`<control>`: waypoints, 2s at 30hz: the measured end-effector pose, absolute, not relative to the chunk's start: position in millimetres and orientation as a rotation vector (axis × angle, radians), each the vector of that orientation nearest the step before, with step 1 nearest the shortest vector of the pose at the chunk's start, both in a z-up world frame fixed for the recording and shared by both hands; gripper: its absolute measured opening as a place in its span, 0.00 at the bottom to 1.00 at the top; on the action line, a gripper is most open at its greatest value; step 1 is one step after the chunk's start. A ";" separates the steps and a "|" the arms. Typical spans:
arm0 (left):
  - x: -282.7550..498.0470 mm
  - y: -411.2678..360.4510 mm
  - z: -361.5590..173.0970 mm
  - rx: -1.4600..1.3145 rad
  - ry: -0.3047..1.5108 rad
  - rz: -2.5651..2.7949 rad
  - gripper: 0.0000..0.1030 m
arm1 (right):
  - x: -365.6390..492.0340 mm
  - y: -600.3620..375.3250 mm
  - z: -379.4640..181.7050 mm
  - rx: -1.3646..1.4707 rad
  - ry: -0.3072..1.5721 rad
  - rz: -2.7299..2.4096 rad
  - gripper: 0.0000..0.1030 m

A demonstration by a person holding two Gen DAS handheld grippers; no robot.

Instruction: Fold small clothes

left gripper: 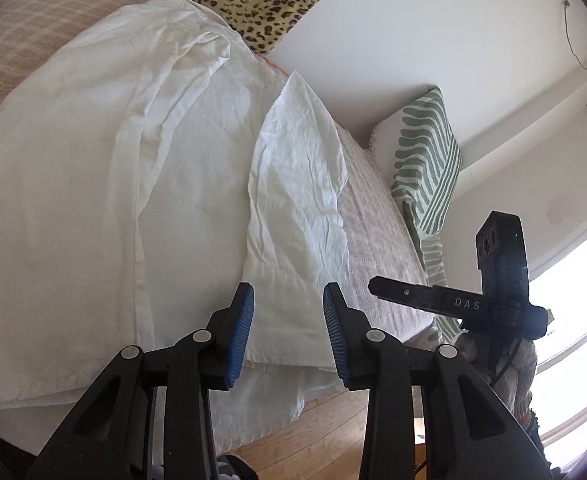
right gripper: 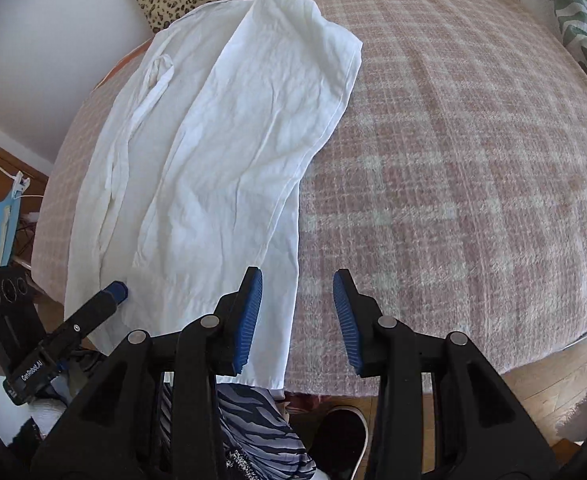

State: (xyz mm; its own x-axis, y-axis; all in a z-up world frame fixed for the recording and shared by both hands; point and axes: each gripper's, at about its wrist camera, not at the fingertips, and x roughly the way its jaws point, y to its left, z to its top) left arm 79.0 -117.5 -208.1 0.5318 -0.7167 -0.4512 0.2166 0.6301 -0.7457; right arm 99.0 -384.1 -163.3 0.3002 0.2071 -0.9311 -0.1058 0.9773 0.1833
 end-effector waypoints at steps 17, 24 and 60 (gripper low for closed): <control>83.3 -109.8 -216.0 -0.688 0.846 -0.592 0.30 | 72.2 -380.4 -177.3 0.032 1.220 0.095 0.00; 80.7 -117.4 -214.8 -0.637 0.818 -0.613 0.05 | 67.4 -392.4 -171.5 0.253 1.245 0.243 0.17; 88.3 -119.0 -223.6 -0.604 0.906 -0.583 0.24 | 78.8 -358.3 -190.9 0.252 1.249 0.294 0.08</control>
State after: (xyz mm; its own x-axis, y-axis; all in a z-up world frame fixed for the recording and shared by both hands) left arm 88.3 -119.0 -223.6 0.4899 -0.6862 -0.5376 0.2057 0.6903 -0.6937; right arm 78.8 -358.3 -190.9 0.2881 0.3530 -0.8901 -0.0806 0.9352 0.3448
